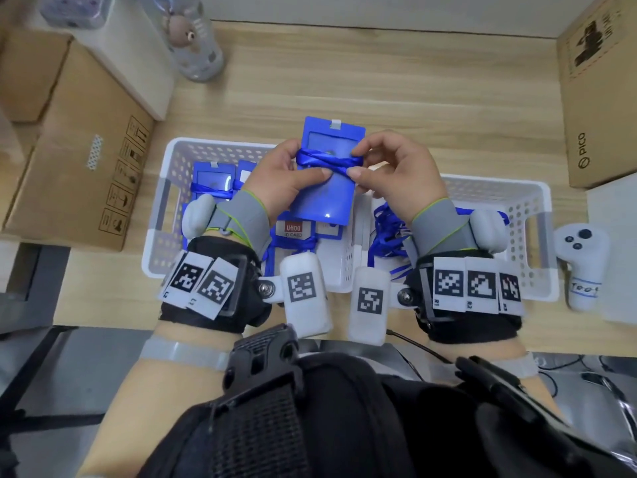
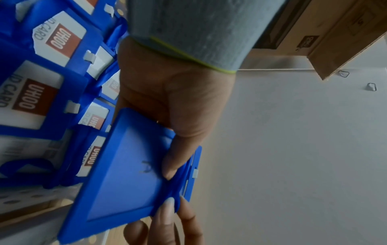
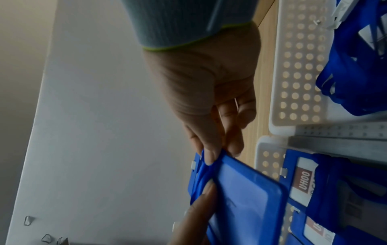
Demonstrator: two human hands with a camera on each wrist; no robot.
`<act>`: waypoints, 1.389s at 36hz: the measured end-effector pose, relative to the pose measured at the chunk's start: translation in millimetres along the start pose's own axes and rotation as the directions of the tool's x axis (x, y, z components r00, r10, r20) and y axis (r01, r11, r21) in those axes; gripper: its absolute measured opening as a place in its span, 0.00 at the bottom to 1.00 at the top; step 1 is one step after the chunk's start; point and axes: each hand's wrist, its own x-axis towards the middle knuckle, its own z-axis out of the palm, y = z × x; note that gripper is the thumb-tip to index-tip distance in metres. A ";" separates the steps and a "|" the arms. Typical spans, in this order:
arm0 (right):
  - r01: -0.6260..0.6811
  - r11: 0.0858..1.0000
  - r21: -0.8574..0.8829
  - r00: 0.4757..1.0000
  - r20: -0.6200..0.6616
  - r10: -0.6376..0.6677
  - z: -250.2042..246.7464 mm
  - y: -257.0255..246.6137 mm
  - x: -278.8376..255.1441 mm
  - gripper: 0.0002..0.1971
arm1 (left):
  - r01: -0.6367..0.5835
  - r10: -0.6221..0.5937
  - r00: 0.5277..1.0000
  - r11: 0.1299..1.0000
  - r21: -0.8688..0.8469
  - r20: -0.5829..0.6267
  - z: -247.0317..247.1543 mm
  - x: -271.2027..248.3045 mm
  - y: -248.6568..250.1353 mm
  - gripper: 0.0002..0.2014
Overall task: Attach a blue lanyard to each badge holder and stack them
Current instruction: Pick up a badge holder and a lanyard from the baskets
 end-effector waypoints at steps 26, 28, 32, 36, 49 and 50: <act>-0.005 0.754 0.657 0.989 -0.109 0.101 -1.7 -3.7 -1.9 0.09 | 0.050 -0.077 0.994 0.955 0.294 0.080 -16.3 -6.1 -8.5 0.10; 0.014 0.774 0.633 0.990 -0.116 0.077 -1.2 -5.1 -2.1 0.09 | 0.043 -0.073 0.994 0.946 0.322 0.084 -19.6 -6.7 -8.9 0.09; 0.064 0.796 0.602 0.986 -0.161 0.042 -1.2 -5.3 -3.5 0.09 | 0.049 -0.082 0.994 0.930 0.365 0.076 -26.1 -8.4 -8.4 0.10; 0.040 0.835 0.549 0.987 -0.151 0.052 -5.4 -3.8 -4.8 0.09 | 0.045 -0.067 0.997 0.936 0.350 0.049 -31.3 -12.4 -6.2 0.17; -0.208 0.971 0.120 0.978 0.026 0.206 -2.5 7.9 -7.7 0.07 | 0.004 -0.032 0.998 0.894 0.448 0.054 -30.1 -15.6 0.8 0.21; -0.210 0.975 0.072 0.978 0.007 0.210 -2.2 8.2 -7.5 0.07 | 0.021 -0.049 0.998 0.890 0.456 0.050 -30.2 -15.1 0.7 0.20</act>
